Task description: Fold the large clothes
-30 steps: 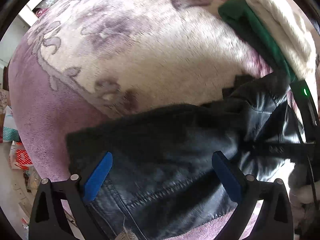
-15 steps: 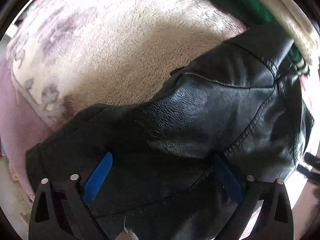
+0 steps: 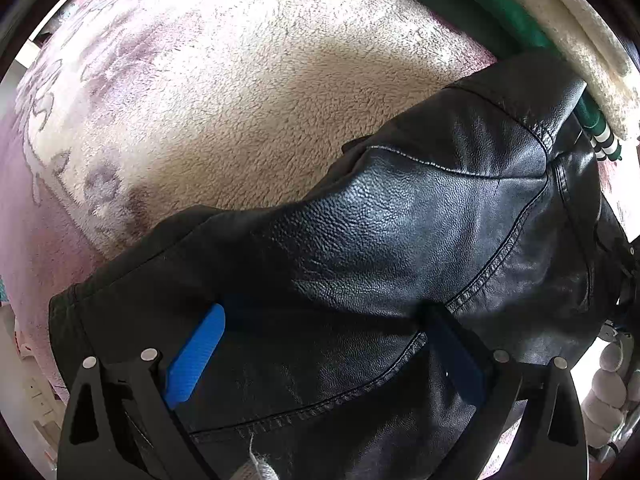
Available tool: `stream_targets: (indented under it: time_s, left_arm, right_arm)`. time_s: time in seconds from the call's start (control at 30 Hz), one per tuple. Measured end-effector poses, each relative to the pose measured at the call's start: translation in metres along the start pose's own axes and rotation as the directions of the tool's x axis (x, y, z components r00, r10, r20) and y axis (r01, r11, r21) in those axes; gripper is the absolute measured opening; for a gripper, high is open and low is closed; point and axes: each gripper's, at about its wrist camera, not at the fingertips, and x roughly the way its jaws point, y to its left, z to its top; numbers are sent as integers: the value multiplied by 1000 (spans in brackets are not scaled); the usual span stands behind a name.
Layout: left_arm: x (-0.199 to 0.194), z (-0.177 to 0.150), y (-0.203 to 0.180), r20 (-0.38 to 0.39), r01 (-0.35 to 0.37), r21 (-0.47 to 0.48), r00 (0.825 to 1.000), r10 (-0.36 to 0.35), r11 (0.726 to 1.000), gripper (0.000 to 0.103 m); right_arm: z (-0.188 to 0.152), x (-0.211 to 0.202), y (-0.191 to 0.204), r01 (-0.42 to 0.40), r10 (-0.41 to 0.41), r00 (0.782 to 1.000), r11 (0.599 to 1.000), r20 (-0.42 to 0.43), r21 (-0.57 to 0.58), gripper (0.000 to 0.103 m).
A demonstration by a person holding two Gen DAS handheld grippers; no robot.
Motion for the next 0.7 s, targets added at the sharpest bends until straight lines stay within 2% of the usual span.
stream_targets:
  time_s: [0.07,0.1,0.13,0.17,0.2,0.27,0.5,0.57,0.7]
  left_arm:
    - [-1,1,0,2,-3,0,1000,3,1000,103]
    - [-1,2,1,4,-4,-1,1000,4,1000,103]
    - [0,3,3,2,2,-6,1000,-2,1000,103]
    - [1,3,4,-3,11,-8,1000,-11,1000,103]
    - [2,4,4,-8,18,-9,1000,-18,1000,103]
    - [4,6,6,-18,31,-10,999,-31,999,103]
    - [9,10,15,-33,95,-19,995,-95,995,103]
    - [9,10,21,-31,127,-29,991,-128,991,103]
    - [8,7,34,-22,187,-37,982,-188,982,103]
  right_arm:
    - [5,1,3,-4,4,1000,1000,-1,5,83]
    - [0,5,9,-10,10,1000,1000,1,1,66]
    - [-2,7,14,16,-16,1000,1000,3,-7,44]
    - [-1,13,18,41,-41,999,999,3,-4,37]
    - [-2,32,24,39,-39,999,999,5,-7,34]
    - [-5,30,33,60,-59,998,998,14,-23,30]
    - [-47,-6,113,68,-59,997,983,58,-169,25]
    - [-68,-18,139,90,-77,995,970,62,-228,24]
    - [-96,-15,187,159,-138,987,928,85,-338,24]
